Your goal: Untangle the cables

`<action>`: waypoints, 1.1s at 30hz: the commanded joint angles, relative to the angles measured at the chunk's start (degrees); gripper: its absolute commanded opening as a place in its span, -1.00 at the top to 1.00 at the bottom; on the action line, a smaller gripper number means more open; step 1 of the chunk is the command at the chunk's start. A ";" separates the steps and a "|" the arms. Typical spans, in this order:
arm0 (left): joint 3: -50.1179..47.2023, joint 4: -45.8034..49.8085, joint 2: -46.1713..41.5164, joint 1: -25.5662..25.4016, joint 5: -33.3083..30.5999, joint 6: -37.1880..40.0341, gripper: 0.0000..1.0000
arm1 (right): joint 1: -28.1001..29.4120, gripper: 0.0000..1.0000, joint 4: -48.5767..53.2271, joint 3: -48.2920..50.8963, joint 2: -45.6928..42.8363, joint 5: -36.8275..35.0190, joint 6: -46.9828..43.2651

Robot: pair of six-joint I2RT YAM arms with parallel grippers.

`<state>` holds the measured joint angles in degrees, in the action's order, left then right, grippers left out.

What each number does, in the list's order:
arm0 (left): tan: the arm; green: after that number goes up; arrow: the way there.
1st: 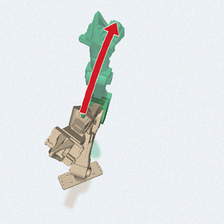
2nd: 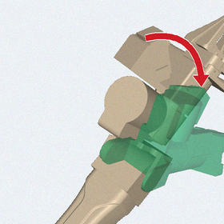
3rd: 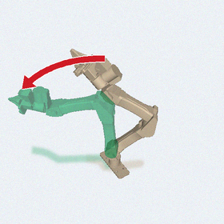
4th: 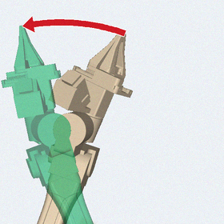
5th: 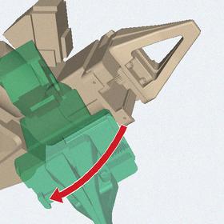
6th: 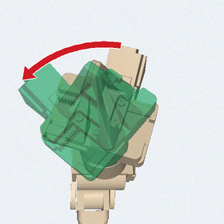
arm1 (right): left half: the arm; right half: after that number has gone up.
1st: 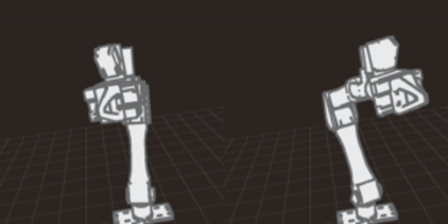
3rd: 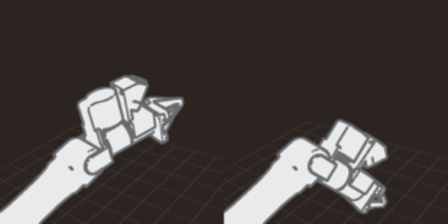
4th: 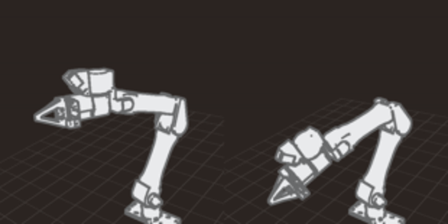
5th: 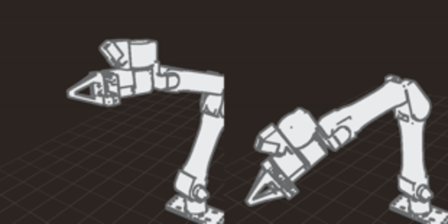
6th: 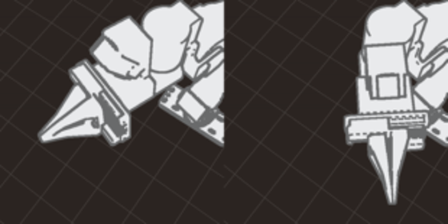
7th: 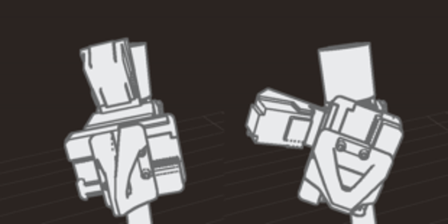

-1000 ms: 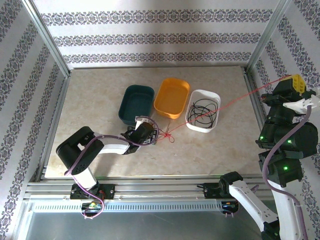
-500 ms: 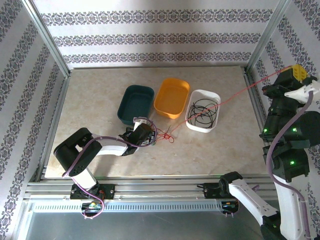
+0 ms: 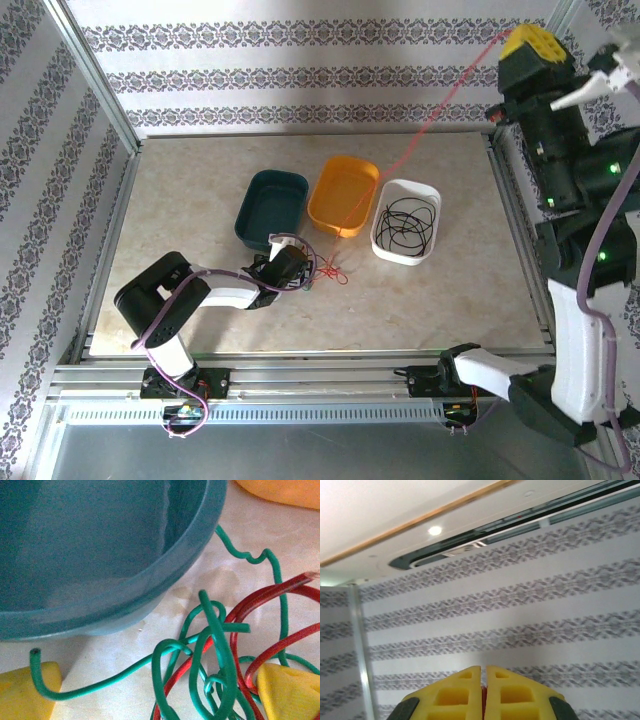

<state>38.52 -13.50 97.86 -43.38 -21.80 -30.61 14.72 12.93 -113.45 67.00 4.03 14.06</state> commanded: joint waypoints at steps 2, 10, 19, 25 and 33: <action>-1.10 8.36 4.80 1.36 -1.39 0.94 -0.98 | -0.75 1.00 -4.31 -6.97 4.97 7.67 5.15; -0.47 8.34 6.85 1.36 -0.68 1.25 -0.98 | -1.18 1.00 -9.51 -16.62 12.00 8.45 7.67; -0.29 8.18 7.56 1.32 -0.26 1.69 -0.98 | -2.13 1.00 -14.50 -20.56 18.72 7.75 13.34; -0.55 7.95 7.71 1.36 -0.26 1.56 -0.98 | -2.90 1.00 -14.90 -29.58 25.08 6.02 14.75; -0.84 7.66 7.52 1.36 -0.33 1.60 -0.98 | -5.06 1.00 -12.41 -39.58 33.89 5.78 18.70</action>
<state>40.16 -14.02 100.29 -43.38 -23.24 -30.70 10.35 0.95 -150.10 99.46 10.11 30.17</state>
